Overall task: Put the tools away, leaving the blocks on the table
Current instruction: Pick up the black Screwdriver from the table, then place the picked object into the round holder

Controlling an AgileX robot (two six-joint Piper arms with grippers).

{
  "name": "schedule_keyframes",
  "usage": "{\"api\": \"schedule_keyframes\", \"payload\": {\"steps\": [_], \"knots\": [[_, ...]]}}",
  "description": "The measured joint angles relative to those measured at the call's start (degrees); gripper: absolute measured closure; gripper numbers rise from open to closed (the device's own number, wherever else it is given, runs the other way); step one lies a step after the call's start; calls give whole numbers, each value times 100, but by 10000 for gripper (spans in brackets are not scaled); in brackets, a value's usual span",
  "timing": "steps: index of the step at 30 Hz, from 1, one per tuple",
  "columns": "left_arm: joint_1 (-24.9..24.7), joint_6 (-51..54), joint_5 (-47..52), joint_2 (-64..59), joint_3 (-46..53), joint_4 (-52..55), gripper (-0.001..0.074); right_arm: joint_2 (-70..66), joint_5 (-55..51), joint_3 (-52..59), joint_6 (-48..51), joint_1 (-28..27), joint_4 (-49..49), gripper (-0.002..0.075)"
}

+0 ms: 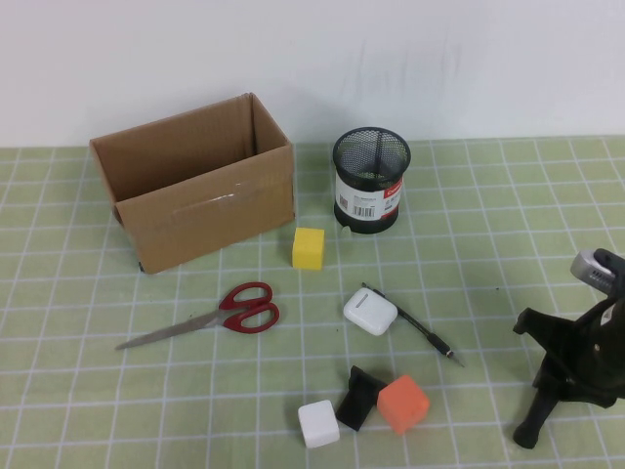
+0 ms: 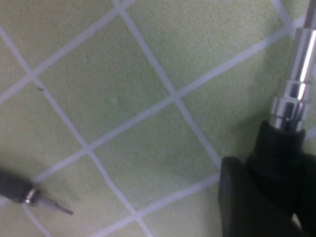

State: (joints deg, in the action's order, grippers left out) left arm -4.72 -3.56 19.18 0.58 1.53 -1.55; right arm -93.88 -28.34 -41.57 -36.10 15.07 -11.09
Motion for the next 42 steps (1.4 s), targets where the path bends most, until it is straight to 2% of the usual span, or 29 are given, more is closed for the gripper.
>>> {"api": "schedule_keyframes", "payload": {"steps": [8, 17, 20, 33, 42], "knots": [[0, 0, 0, 0, 0, 0, 739, 180, 243, -53, 303, 41, -72, 579], [0, 0, 0, 0, 0, 0, 739, 836, 637, -1161, 2318, 550, -77, 579], [0, 0, 0, 0, 0, 0, 739, 837, 944, -1528, 2660, 763, -77, 579], [0, 0, 0, 0, 0, 0, 739, 441, 4293, -1642, 3466, 973, 41, 579], [0, 0, 0, 0, 0, 0, 739, -288, 6078, -1655, 3474, 1315, 1008, 579]]}}
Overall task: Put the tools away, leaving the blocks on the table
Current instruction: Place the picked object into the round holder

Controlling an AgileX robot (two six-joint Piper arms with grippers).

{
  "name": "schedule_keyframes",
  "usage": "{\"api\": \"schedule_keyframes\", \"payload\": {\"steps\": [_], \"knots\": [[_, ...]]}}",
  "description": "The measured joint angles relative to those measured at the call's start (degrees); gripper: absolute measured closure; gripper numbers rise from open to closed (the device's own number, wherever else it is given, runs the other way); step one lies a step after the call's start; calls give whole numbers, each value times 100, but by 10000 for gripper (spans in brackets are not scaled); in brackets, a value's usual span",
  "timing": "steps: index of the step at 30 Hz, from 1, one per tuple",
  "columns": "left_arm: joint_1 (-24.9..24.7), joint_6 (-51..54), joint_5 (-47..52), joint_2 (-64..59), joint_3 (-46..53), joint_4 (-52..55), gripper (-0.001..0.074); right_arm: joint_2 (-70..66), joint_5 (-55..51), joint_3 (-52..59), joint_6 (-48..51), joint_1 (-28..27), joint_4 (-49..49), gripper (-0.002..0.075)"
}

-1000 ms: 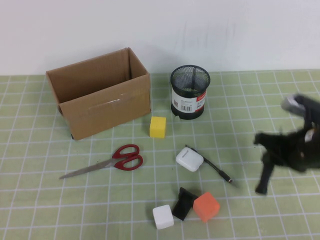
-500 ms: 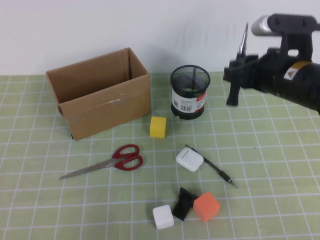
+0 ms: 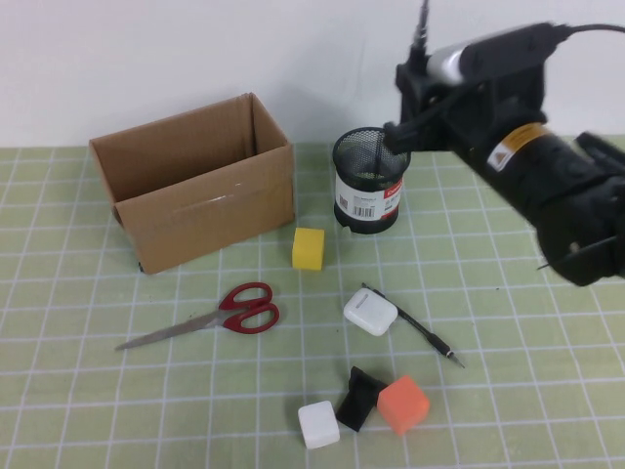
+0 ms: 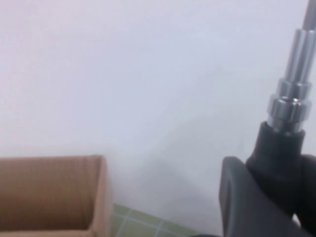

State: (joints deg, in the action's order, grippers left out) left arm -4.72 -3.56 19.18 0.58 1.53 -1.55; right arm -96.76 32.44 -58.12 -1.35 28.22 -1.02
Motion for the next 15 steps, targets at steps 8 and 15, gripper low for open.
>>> {"api": "schedule_keyframes", "payload": {"steps": [8, 15], "knots": [[0, 0, 0, 0, 0, 0, 739, -713, 795, -98, -24, 48, 1, 579], [0, 0, 0, 0, 0, 0, 739, -1290, 853, -653, -35, 48, -26, 580]]}}
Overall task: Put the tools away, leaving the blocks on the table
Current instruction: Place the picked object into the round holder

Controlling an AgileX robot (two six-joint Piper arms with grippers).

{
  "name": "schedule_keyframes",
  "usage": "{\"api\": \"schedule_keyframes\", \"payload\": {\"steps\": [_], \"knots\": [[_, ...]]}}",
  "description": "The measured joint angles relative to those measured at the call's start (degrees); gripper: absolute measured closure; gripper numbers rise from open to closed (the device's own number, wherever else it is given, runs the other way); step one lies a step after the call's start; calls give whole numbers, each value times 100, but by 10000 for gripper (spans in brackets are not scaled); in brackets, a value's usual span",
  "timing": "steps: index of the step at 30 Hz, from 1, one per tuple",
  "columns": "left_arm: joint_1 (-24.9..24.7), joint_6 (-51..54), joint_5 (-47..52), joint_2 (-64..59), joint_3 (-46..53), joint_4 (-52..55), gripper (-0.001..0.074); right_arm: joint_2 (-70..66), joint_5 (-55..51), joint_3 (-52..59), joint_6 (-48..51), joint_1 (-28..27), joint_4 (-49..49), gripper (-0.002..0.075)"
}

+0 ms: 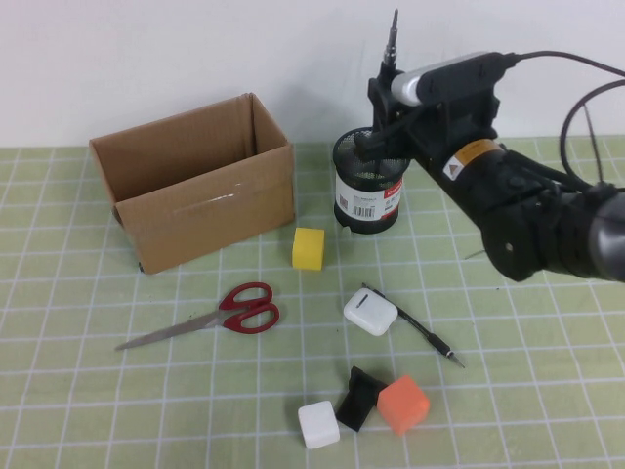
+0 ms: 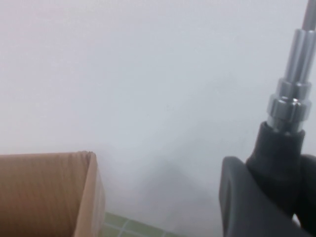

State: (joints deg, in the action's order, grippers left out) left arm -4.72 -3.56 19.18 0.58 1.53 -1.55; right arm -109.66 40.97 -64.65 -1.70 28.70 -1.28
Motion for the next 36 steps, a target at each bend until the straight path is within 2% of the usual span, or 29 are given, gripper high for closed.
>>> {"api": "schedule_keyframes", "payload": {"steps": [8, 16, 24, 30, 36], "knots": [[0, 0, 0, 0, 0, 0, 739, -579, -243, -562, 110, 0, -14, 580], [0, 0, 0, 0, 0, 0, 739, -858, -648, -675, 258, 0, -42, 578], [0, 0, 0, 0, 0, 0, 739, -804, -1019, -675, 583, 0, -260, 477], [0, 0, 0, 0, 0, 0, 739, -362, -1928, -675, 755, 0, -309, 460], [0, 0, 0, 0, 0, 0, 739, 458, -4022, -675, 780, 0, -309, 460]]}}
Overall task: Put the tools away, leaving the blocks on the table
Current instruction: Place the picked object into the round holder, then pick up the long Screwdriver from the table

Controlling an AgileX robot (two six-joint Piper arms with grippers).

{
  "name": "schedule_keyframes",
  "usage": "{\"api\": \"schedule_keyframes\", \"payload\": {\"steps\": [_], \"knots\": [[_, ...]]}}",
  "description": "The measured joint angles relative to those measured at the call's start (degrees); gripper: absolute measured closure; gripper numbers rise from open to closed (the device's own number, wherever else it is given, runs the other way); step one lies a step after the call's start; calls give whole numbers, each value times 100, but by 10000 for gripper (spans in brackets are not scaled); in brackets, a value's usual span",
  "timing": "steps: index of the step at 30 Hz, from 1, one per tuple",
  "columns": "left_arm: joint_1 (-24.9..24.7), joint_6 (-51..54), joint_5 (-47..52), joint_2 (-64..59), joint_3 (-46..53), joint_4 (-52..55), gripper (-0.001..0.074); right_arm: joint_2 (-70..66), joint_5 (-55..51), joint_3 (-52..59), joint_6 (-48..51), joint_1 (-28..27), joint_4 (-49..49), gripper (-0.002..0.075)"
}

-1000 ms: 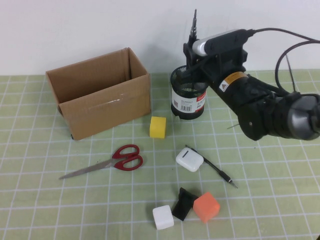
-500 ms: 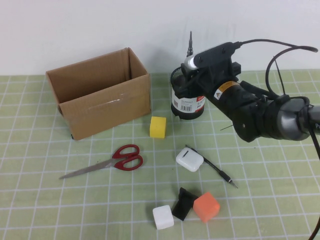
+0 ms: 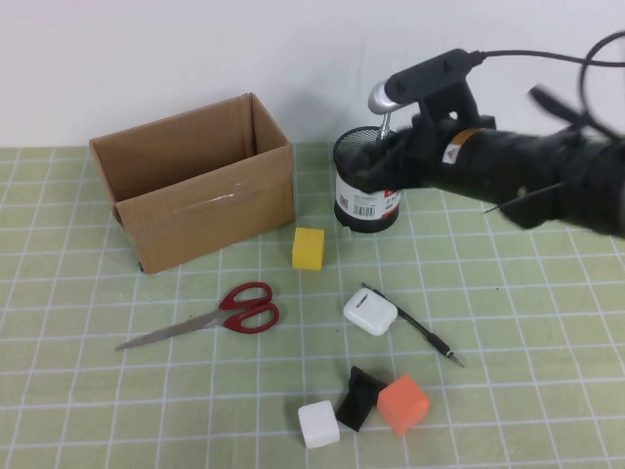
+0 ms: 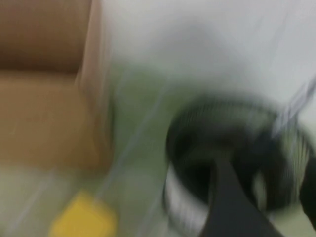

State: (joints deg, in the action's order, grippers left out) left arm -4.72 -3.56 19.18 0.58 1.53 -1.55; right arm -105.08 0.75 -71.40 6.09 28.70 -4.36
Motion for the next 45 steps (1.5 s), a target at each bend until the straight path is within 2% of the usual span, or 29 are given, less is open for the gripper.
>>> {"api": "schedule_keyframes", "payload": {"steps": [8, 13, 21, 29, 40, 42, 45], "knots": [[0, 0, 0, 0, 0, 0, 739, 541, -3598, -3, 12, 0, 0, 460], [0, 0, 0, 0, 0, 0, 739, 426, -4793, -3, 24, 0, 0, 460], [0, 0, 0, 0, 0, 0, 739, -72, -4981, -3, 235, 0, -86, 460], [0, 0, 0, 0, 0, 0, 739, -516, -4960, -23, 834, 0, -578, 460], [0, 0, 0, 0, 0, 0, 739, -667, -4900, -45, 909, 0, -635, 463], [0, 0, 0, 0, 0, 0, 739, -667, -4889, -45, 909, 0, -635, 496], [0, 0, 0, 0, 0, 0, 739, -680, -4881, -54, 909, 0, -600, 633]]}}
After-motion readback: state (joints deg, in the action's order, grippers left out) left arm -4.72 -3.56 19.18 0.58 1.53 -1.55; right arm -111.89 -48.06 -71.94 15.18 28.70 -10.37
